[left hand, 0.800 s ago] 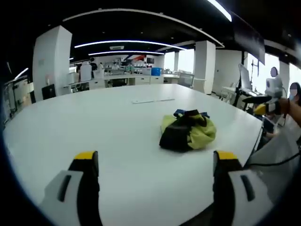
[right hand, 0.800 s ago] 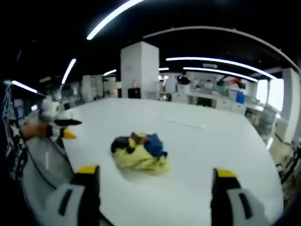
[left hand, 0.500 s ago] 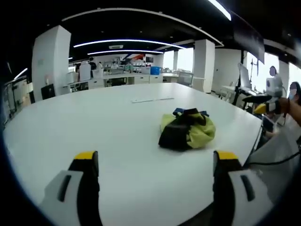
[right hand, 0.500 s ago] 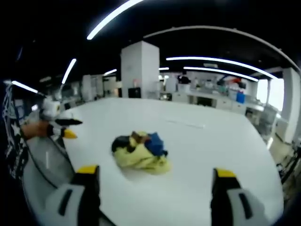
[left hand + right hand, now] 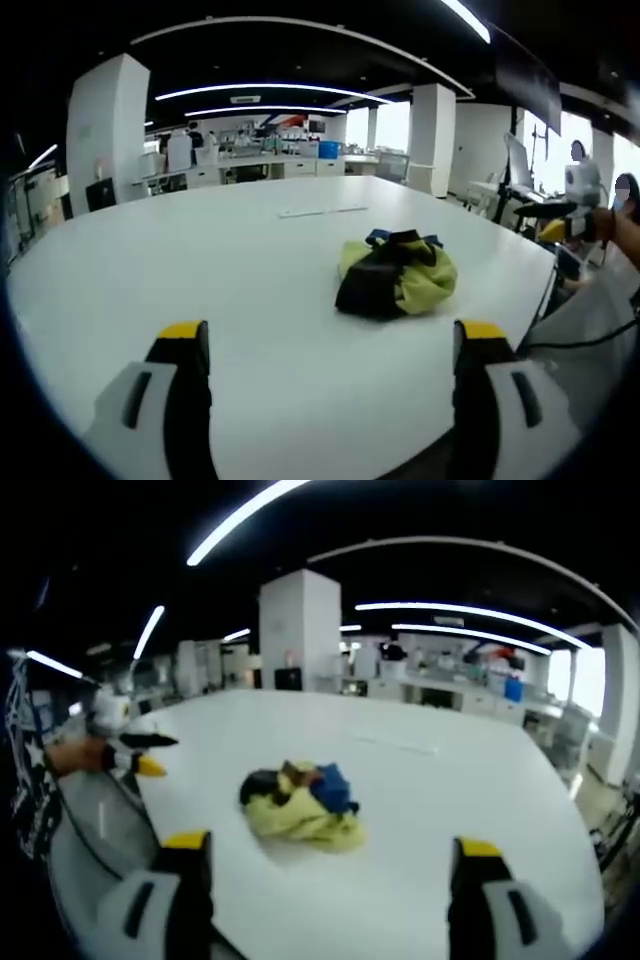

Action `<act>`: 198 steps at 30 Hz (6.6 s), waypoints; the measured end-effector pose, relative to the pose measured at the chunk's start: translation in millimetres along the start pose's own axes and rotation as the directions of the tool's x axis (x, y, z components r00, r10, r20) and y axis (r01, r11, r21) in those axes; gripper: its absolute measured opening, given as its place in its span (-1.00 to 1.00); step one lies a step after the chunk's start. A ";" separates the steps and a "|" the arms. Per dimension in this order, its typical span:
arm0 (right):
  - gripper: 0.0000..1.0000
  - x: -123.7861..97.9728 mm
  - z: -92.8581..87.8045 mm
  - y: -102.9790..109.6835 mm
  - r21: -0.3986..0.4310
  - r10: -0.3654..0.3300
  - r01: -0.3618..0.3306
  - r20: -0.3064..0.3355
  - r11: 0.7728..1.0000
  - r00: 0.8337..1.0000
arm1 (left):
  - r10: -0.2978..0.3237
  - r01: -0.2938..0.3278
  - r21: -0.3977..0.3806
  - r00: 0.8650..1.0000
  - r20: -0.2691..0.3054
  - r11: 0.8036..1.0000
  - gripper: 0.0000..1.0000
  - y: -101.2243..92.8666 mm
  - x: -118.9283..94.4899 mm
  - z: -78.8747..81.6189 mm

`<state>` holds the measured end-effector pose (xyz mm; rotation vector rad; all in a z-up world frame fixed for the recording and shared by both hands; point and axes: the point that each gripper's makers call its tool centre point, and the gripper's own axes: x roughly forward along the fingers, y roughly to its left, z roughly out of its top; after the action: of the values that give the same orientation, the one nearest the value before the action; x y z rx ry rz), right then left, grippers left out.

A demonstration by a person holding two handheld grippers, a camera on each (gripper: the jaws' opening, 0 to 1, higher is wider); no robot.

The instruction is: Fold the garment on the visible template until the final outline fits inside the template.

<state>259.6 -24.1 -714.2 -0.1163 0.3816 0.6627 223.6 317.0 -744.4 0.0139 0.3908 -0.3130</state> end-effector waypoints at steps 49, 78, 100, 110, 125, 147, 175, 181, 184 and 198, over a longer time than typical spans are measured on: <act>-0.28 84.1 16.1 12.4 -0.103 0.251 -0.251 -0.016 0.963 0.968 | -0.231 0.230 0.028 0.973 0.003 0.973 -0.21 -34.4 83.5 48.9; -0.79 157.9 -21.0 7.7 -0.112 0.331 -0.350 -0.160 0.930 0.930 | -0.330 0.349 0.054 0.918 -0.222 0.936 -0.64 -42.5 157.8 -6.7; -1.00 157.6 -29.6 12.8 -0.172 0.312 -0.352 -0.221 0.920 0.924 | -0.335 0.349 -0.011 0.890 -0.310 0.937 -0.73 -32.0 172.6 -30.6; -1.00 153.7 -23.9 13.5 -0.173 0.289 -0.324 -0.200 0.930 0.936 | -0.319 0.349 0.034 0.886 -0.336 0.936 -0.99 -43.7 162.6 -30.1; -1.00 133.4 6.0 5.8 -0.110 0.236 -0.242 -0.066 0.964 0.969 | -0.231 0.259 0.099 0.946 -0.229 0.961 -1.00 -28.3 138.0 2.1; -1.00 98.2 81.8 -55.9 -0.285 0.046 -0.031 0.044 0.958 0.998 | -0.164 0.156 0.100 0.984 0.073 0.983 -1.00 -3.4 95.9 121.3; -1.00 142.4 149.6 -134.6 -0.209 -0.104 0.123 0.097 0.970 0.990 | -0.059 0.091 -0.112 0.963 0.264 0.990 -1.00 60.6 154.2 198.9; -1.00 172.8 149.3 -154.4 -0.170 -0.136 0.146 0.070 0.975 0.988 | -0.018 0.066 -0.206 0.974 0.227 0.976 -1.00 86.8 186.1 183.4; -1.00 195.8 146.5 -162.2 -0.154 -0.146 0.154 0.063 0.976 0.987 | 0.006 0.039 -0.227 0.981 0.192 0.973 -1.00 94.7 203.2 170.0; -1.00 284.6 105.6 -193.1 -0.133 -0.200 0.190 -0.063 0.973 0.978 | 0.061 -0.040 -0.299 0.996 0.063 0.953 -1.00 128.1 275.2 128.6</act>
<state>617.2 12.5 -728.0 -0.2969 0.3955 0.4887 551.7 347.6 -735.1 -0.2820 0.3629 -0.2006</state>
